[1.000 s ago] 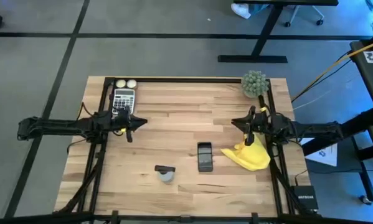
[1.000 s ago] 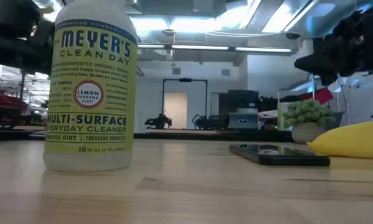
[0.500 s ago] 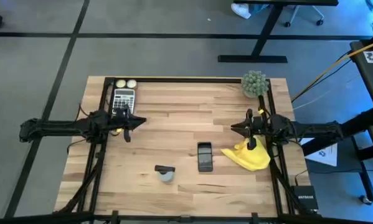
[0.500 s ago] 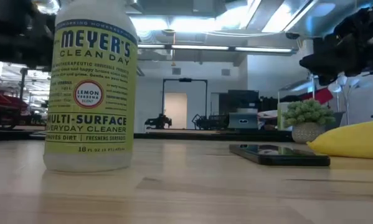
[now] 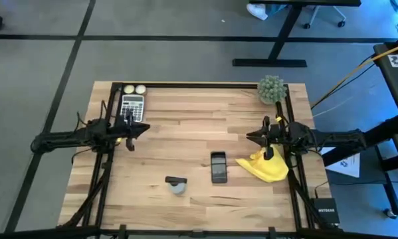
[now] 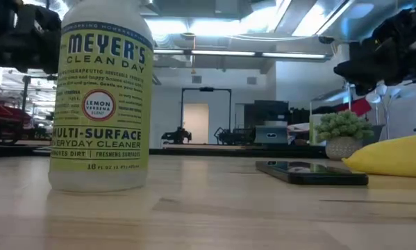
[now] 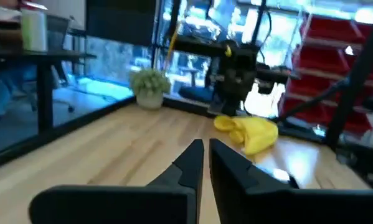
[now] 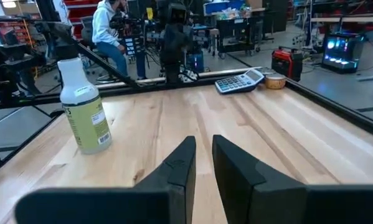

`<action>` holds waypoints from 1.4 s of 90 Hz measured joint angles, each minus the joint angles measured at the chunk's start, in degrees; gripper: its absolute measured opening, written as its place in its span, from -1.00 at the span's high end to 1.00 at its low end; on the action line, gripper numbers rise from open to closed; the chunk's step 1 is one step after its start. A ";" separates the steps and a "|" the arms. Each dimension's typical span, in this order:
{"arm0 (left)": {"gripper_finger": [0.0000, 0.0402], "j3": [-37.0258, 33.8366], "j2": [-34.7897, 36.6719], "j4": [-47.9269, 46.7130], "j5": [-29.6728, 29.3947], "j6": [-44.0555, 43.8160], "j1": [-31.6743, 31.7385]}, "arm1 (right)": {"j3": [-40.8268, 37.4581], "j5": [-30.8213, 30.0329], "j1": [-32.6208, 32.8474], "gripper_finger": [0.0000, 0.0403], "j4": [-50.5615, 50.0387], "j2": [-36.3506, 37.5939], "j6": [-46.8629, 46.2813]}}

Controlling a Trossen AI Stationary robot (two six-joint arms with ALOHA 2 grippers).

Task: Apply microfiber cloth
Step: Return to Home Position

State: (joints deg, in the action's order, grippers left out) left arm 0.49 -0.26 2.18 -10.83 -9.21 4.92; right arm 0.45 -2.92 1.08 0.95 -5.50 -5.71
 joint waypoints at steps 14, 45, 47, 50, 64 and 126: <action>0.96 0.00 -0.34 -0.01 0.11 -3.04 0.00 | 0.00 0.00 0.00 0.80 -0.01 0.02 0.00; 0.96 -0.01 -0.32 0.00 0.11 -2.36 0.00 | 0.00 0.00 0.00 0.80 -0.04 0.00 0.00; 0.96 -0.02 -0.33 -0.01 0.11 -2.37 0.00 | 0.00 0.00 0.00 0.80 -0.04 0.00 0.00; 0.96 -0.02 -0.32 0.00 0.11 -2.36 0.00 | 0.00 0.00 0.00 0.80 -0.04 0.00 0.00; 0.96 -0.02 -0.34 0.01 0.11 -2.36 0.00 | 0.00 0.00 0.00 0.80 -0.04 0.00 0.00; 0.96 -0.02 -0.32 0.01 0.11 -2.36 0.00 | 0.00 0.00 0.00 0.80 -0.04 0.00 0.00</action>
State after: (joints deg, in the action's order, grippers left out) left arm 0.47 -0.58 2.19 -10.72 -11.57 4.93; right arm 0.45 -2.92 1.08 0.91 -5.50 -5.72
